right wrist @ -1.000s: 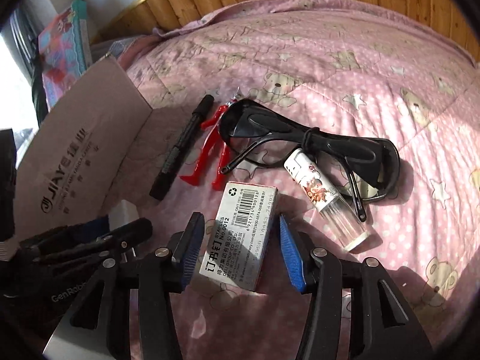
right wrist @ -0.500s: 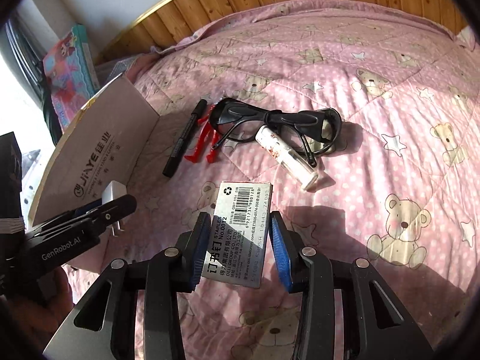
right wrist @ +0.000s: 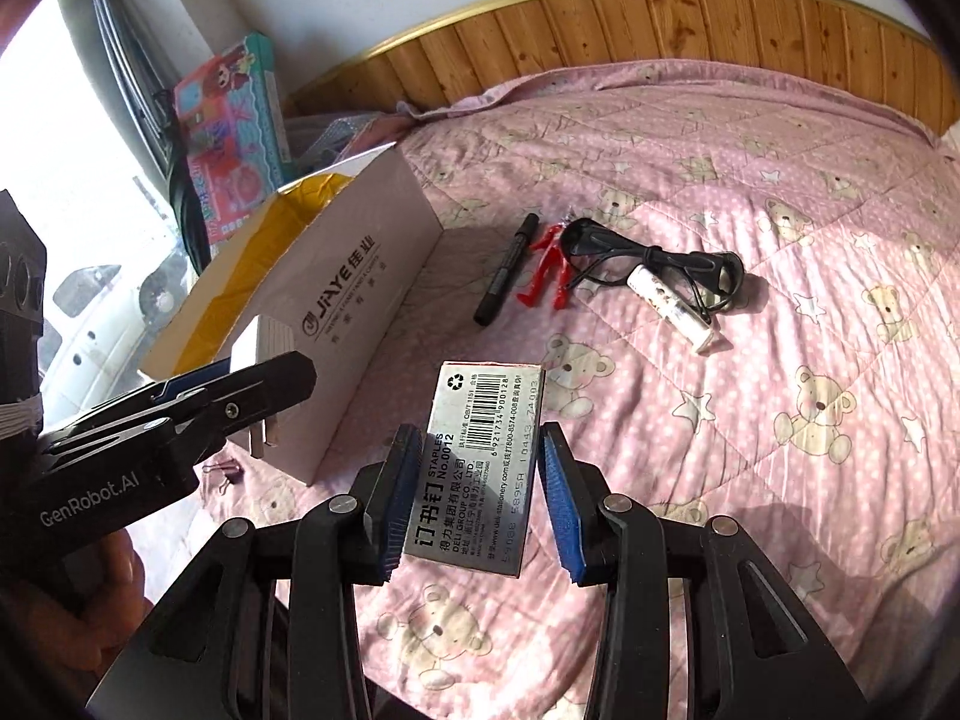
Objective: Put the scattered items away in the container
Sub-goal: 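Carry the white charger and staples box over the white box with both grippers, then open both grippers to drop the charger and staples box inside, then move both grippers back to the marker and clear tube on the bedspread, then grasp the black marker with the left gripper while the right gripper grasps the clear tube, then carry the black marker and clear tube over the white box with both grippers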
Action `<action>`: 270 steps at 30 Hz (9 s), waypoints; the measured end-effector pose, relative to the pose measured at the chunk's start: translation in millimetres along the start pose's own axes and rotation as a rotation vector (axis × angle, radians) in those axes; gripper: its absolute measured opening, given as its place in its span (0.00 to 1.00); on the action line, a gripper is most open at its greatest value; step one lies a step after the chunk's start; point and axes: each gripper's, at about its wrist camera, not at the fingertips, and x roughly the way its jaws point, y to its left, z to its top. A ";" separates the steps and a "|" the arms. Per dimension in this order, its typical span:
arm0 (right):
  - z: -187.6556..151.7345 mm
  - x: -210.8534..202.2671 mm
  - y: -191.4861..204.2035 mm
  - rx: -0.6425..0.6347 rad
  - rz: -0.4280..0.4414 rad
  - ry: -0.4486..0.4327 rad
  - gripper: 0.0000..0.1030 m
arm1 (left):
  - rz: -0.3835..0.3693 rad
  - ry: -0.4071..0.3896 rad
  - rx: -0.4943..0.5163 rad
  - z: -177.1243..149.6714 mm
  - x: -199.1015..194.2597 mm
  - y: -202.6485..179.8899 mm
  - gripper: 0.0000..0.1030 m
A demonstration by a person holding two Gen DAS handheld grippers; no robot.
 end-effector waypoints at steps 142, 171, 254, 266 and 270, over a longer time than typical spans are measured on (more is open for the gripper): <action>92.3 17.6 82.5 -0.084 0.333 -0.008 0.45 | -0.104 0.017 -0.081 16.6 -71.8 56.5 0.49; 45.1 22.1 -97.9 0.168 0.093 -0.031 0.42 | -0.091 0.131 0.063 46.7 45.3 -30.5 0.49; -45.0 -36.6 -3.3 -0.044 0.087 0.000 0.14 | -0.088 -0.007 0.047 -24.7 -51.3 -11.6 0.13; -41.1 -43.6 42.8 -0.138 0.114 0.001 0.14 | -0.100 -0.069 0.004 -28.7 -85.0 13.9 0.13; -36.0 -40.3 57.3 -0.173 0.124 0.007 0.14 | -0.091 -0.089 -0.030 -25.8 -92.4 32.1 0.13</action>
